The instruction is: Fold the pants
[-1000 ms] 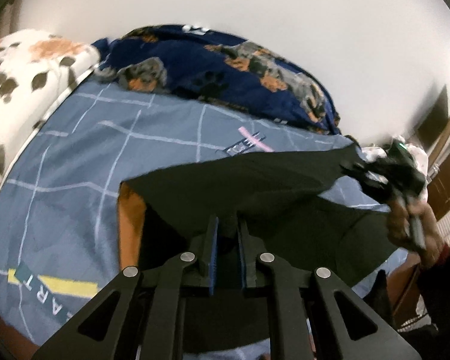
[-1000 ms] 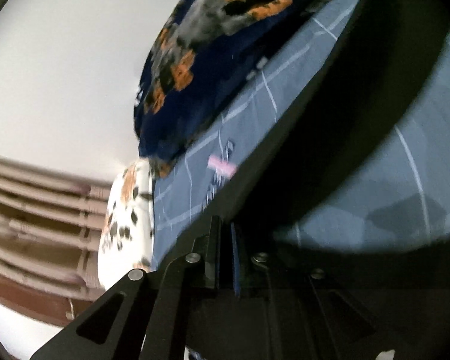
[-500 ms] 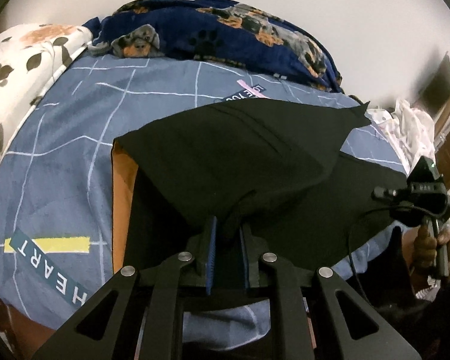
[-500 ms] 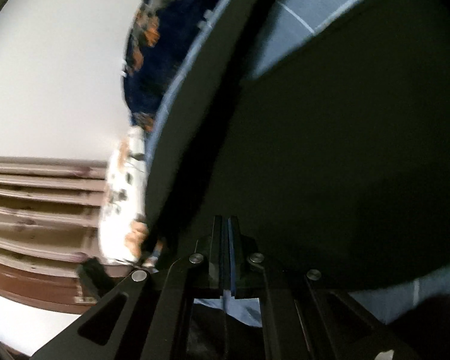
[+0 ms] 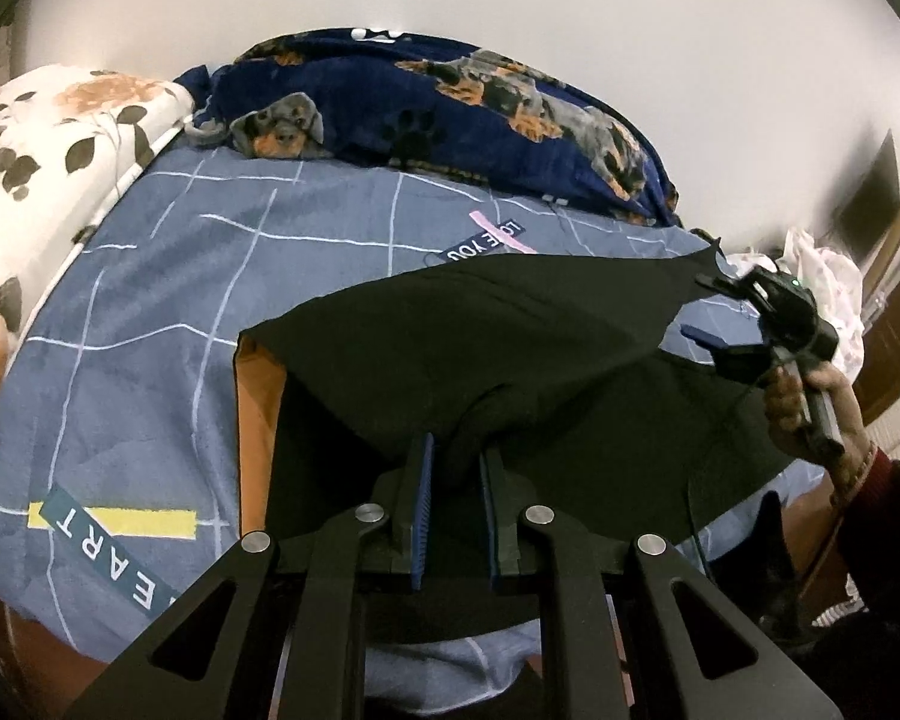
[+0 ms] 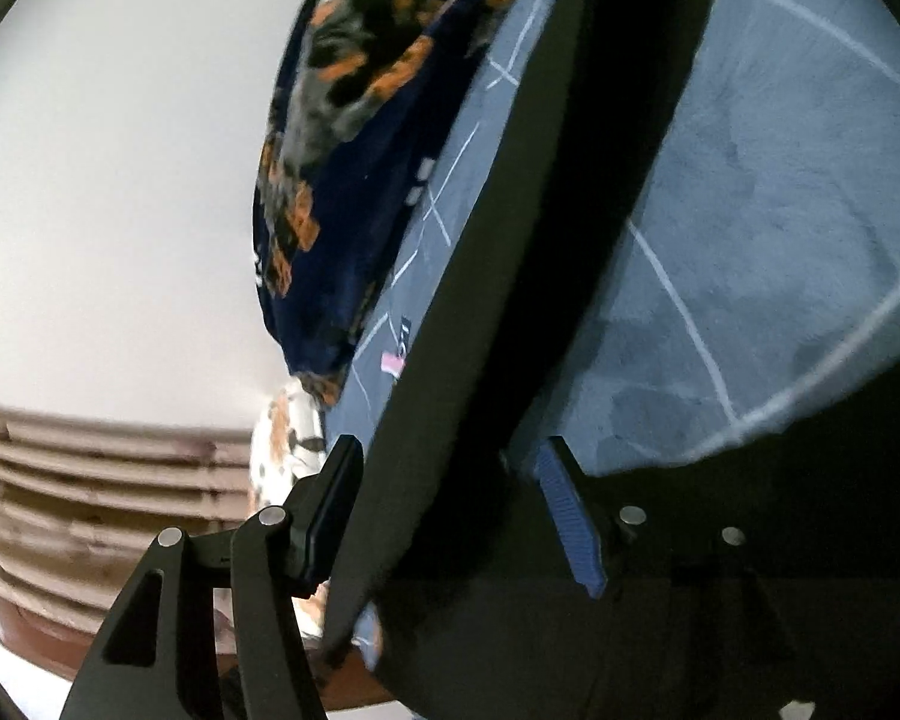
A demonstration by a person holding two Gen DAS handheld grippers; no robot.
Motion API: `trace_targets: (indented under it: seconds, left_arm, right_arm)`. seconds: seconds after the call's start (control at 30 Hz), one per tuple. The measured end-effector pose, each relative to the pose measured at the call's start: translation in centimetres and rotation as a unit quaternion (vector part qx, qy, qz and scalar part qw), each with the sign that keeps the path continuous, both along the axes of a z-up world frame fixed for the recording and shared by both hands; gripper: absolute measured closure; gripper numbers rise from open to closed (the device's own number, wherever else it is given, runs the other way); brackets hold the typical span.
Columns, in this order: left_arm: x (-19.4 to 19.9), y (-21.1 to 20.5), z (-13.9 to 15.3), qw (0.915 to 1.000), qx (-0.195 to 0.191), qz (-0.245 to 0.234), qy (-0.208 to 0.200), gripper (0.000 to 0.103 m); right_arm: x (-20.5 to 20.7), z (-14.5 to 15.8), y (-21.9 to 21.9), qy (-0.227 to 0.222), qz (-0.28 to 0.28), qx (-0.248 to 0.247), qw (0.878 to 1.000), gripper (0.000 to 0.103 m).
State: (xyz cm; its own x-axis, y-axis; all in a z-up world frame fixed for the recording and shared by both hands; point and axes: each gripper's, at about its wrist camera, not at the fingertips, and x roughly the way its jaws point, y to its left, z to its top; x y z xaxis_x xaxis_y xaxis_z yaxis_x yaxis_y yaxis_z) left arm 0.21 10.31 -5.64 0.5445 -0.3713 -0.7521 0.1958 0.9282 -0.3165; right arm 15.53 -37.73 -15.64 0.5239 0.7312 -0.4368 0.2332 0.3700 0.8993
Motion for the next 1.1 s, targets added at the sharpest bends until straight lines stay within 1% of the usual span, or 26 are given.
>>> trace_targets:
  seconds: [0.1,0.13,0.17,0.2,0.27,0.3,0.4,0.47,0.53,0.57,0.63,0.73,0.83,0.87,0.97,1.1]
  left_arm:
    - [0.1,0.2,-0.1,1.0000,-0.001,0.003,0.002,0.088]
    - [0.1,0.2,-0.2,1.0000,-0.001,0.004,0.003,0.088]
    - [0.1,0.1,-0.2,1.0000,-0.001,0.005,0.004,0.088]
    - [0.1,0.1,-0.3,1.0000,-0.001,0.006,0.005,0.088]
    - [0.2,0.2,-0.5,0.9999,0.001,0.007,0.008,0.088]
    - [0.3,0.2,-0.6,0.9999,0.001,0.008,0.010,0.088]
    - [0.2,0.6,-0.9,0.9998,0.004,0.013,0.016,0.088]
    - [0.0,1.1,-1.0,0.9996,0.013,0.014,0.021,0.088]
    - [-0.3,1.7,-1.2,0.9993,0.019,0.016,0.027,0.088]
    - [-0.4,2.0,-1.2,0.9992,0.021,0.018,0.029,0.088]
    - [-0.8,2.6,-1.4,0.9989,0.027,0.021,0.032,0.088]
    - [-1.2,3.1,-2.0,0.9982,0.034,0.024,0.042,0.088]
    - [-1.6,3.2,-2.9,0.9974,0.041,0.025,0.054,0.088]
    - [-1.8,3.2,-3.2,0.9970,0.045,0.025,0.058,0.088]
    - [-2.4,3.2,-3.9,0.9963,0.055,0.025,0.060,0.088]
    - [-2.8,3.5,-3.9,0.9965,0.057,0.030,0.053,0.086]
  right_arm:
    - [1.3,-0.4,0.0,0.007,-0.007,-0.002,1.000,0.044]
    - [1.7,-0.5,0.0,0.006,-0.006,-0.002,1.000,0.045]
    - [2.3,-0.6,0.0,0.006,-0.003,-0.007,1.000,0.056]
    - [2.9,-0.7,0.0,0.008,0.002,-0.011,1.000,0.074]
    - [3.3,-0.5,0.0,0.007,0.011,-0.023,1.000,0.092]
    - [3.2,-0.2,0.0,0.001,0.013,-0.032,0.999,0.095]
    - [1.8,1.5,0.1,-0.035,0.021,-0.046,0.998,0.096]
    - [-0.5,2.8,0.2,-0.055,0.027,-0.058,0.996,0.097]
    - [-2.6,3.6,0.3,-0.064,0.032,-0.059,0.996,0.097]
    - [-4.4,4.0,0.4,-0.067,0.037,-0.065,0.995,0.097]
    - [-7.0,4.2,0.6,-0.065,0.042,-0.067,0.995,0.097]
    - [-10.2,3.3,1.3,-0.043,0.050,-0.068,0.995,0.098]
    - [-12.5,1.7,1.5,-0.019,0.050,-0.075,0.996,0.098]
    - [-13.3,0.7,1.6,-0.005,0.049,-0.070,0.996,0.098]
    - [-14.8,-1.6,1.8,0.027,0.046,-0.061,0.997,0.098]
    - [-15.7,-3.2,2.1,0.049,0.044,-0.052,0.996,0.098]
